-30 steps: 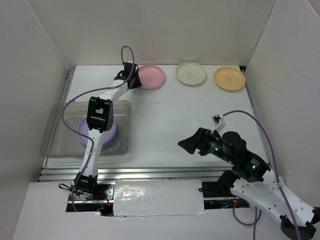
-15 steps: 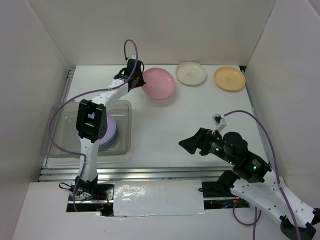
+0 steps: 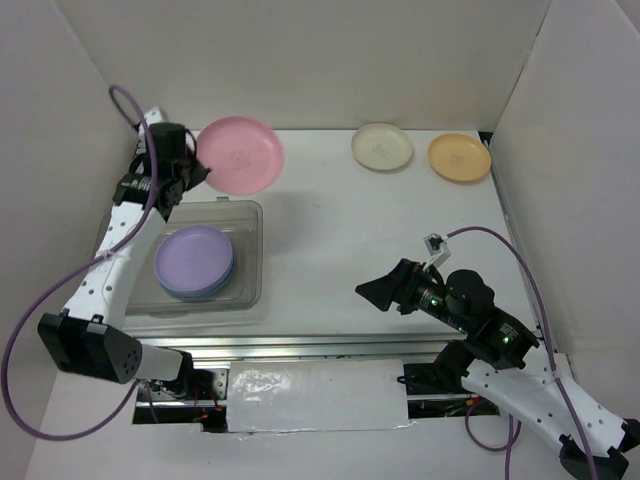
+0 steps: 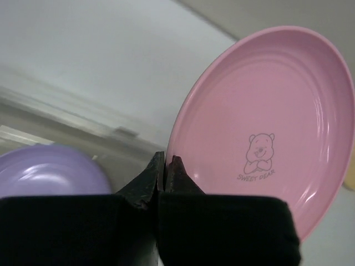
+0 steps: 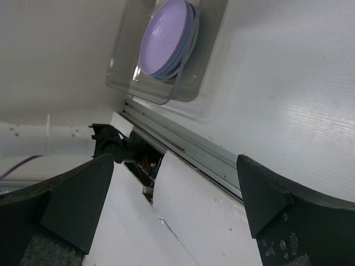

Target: Place the plates into the plastic bin on the countertop

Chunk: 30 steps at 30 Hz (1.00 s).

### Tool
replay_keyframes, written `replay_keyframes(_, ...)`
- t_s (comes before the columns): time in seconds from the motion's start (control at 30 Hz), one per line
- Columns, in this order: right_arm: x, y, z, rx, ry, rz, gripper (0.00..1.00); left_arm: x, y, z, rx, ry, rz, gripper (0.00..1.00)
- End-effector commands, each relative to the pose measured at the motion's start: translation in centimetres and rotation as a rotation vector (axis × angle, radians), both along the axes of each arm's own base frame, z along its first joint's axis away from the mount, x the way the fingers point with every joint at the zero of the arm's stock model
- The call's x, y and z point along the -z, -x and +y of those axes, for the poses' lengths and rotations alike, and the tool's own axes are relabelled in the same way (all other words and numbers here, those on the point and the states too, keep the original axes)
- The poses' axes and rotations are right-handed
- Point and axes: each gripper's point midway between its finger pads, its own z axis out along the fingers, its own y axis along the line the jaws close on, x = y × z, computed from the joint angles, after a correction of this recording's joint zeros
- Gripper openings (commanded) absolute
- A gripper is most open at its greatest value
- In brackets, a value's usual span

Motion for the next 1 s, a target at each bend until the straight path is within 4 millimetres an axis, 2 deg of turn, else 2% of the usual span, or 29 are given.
replay_keyframes(0.0,-2.5,0.1,-0.2,0.009,-0.055,-0.058,1.00,5.9,4.5,6.1,-0.180,0.013,0.162,0.00)
replay_keyframes(0.03,-2.3,0.1,-0.4,0.018,-0.042,-0.054,1.00,6.4,5.5,7.1,-0.203,0.018,0.171,0.00)
replay_keyframes(0.07,-2.3,0.0,-0.6,0.025,-0.036,-0.054,1.00,8.4,6.6,7.9,-0.221,0.018,0.209,0.00)
replay_keyframes(0.1,-2.1,0.0,-0.7,0.028,-0.026,-0.051,1.00,7.9,8.0,9.8,-0.274,0.026,0.184,0.00)
replay_keyframes(0.13,-1.9,-0.1,-0.9,0.038,-0.015,-0.047,1.00,8.3,8.6,10.4,-0.285,0.035,0.187,0.00)
replay_keyframes(0.17,-2.0,-0.1,-0.9,0.037,-0.011,-0.048,1.00,10.0,9.5,10.9,-0.298,0.035,0.219,0.00)
replay_keyframes(0.2,-1.8,-0.2,-0.9,0.039,-0.006,-0.048,1.00,9.8,10.5,12.1,-0.330,0.048,0.206,0.00)
replay_keyframes(0.23,-1.8,-0.2,-0.9,0.038,-0.007,-0.048,1.00,11.4,11.4,12.5,-0.344,0.052,0.240,0.00)
replay_keyframes(0.27,-1.8,-0.2,-0.9,0.037,-0.007,-0.046,1.00,11.8,11.6,13.4,-0.366,0.060,0.230,0.00)
replay_keyframes(0.3,-1.7,-0.2,-0.8,0.036,-0.007,-0.042,1.00,12.0,12.0,13.4,-0.361,0.069,0.224,0.00)
replay_keyframes(0.33,-1.7,-0.2,-0.8,0.036,-0.008,-0.043,1.00,13.3,12.6,13.7,-0.372,0.074,0.251,0.00)
replay_keyframes(0.43,-1.7,-0.1,-0.8,0.033,-0.013,-0.037,1.00,15.6,14.2,14.9,-0.438,0.080,0.314,0.00)
replay_keyframes(0.47,-1.6,-0.1,-0.7,0.030,-0.016,-0.037,1.00,15.7,14.5,15.4,-0.459,0.082,0.308,0.00)
replay_keyframes(0.5,-1.6,-0.1,-0.7,0.032,-0.017,-0.038,1.00,16.6,14.8,15.3,-0.456,0.090,0.321,0.00)
replay_keyframes(0.6,-1.6,0.0,-0.6,0.027,-0.014,-0.036,1.00,16.9,14.7,15.5,-0.445,0.101,0.313,0.00)
replay_keyframes(0.63,-1.7,0.0,-0.6,0.024,-0.014,-0.037,1.00,17.0,14.5,15.3,-0.429,0.106,0.323,0.07)
replay_keyframes(0.67,-1.7,-0.1,-0.6,0.024,-0.013,-0.036,1.00,17.0,14.4,15.1,-0.418,0.109,0.329,0.19)
replay_keyframes(0.7,-1.8,0.0,-0.6,0.020,-0.015,-0.038,1.00,16.5,14.2,14.9,-0.399,0.111,0.318,0.34)
replay_keyframes(0.73,-1.8,0.0,-0.5,0.017,-0.012,-0.037,1.00,16.2,14.3,14.7,-0.388,0.113,0.316,0.57)
replay_keyframes(0.77,-1.8,0.0,-0.5,0.015,-0.010,-0.039,1.00,15.5,14.5,14.5,-0.375,0.111,0.299,0.66)
replay_keyframes(0.8,-1.7,-0.1,-0.4,0.016,-0.008,-0.039,1.00,14.6,14.9,14.3,-0.366,0.106,0.290,0.89)
replay_keyframes(0.87,-1.6,-0.4,-0.4,0.026,-0.001,-0.038,1.00,12.2,15.7,13.7,-0.342,0.089,0.232,0.99)
replay_keyframes(0.97,-1.6,-0.8,-0.1,0.031,0.002,-0.042,1.00,8.5,17.6,13.4,-0.341,0.046,0.154,0.99)
